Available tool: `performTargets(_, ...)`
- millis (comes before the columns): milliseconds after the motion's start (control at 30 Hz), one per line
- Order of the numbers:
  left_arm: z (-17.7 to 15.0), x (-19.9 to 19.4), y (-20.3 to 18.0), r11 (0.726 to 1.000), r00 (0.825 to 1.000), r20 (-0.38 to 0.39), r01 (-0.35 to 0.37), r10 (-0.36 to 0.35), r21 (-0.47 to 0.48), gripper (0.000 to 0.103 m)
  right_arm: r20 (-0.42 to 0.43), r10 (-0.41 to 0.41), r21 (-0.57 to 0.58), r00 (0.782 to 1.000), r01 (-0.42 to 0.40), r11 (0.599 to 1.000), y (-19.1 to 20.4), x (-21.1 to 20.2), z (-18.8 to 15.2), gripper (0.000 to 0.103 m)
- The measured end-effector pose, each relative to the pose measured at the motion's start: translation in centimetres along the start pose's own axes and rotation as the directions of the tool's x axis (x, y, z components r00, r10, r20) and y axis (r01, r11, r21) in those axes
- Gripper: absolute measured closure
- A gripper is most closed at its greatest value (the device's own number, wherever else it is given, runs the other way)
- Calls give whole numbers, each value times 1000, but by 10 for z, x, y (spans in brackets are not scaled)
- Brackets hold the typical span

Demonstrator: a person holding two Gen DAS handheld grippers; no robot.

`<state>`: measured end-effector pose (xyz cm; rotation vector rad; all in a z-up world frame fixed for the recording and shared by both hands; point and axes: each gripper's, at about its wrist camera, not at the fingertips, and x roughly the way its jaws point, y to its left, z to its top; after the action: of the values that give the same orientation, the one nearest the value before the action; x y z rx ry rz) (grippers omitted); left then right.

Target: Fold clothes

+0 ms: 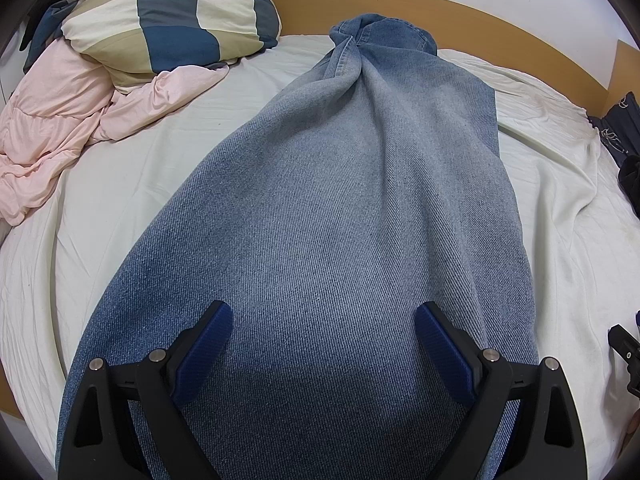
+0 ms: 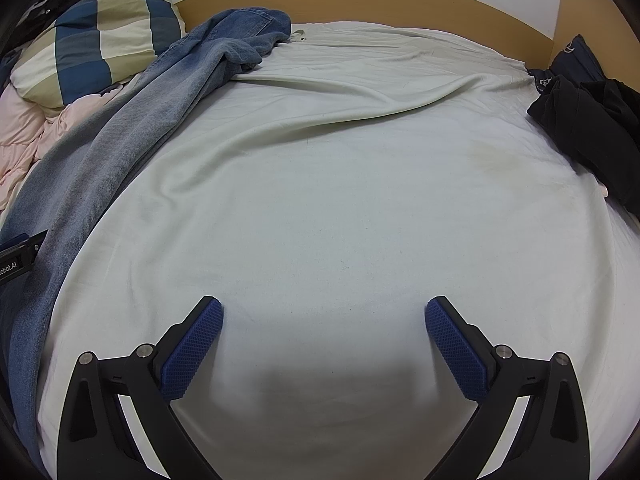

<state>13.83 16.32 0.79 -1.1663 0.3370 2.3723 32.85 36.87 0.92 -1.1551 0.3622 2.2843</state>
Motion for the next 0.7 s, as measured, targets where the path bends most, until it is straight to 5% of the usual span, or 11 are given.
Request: performTargets(700, -1, 0, -6, 1000, 1000, -1, 5, -5, -3, 8, 1, 0, 2, 1000, 0, 1000, 1, 1, 0, 0)
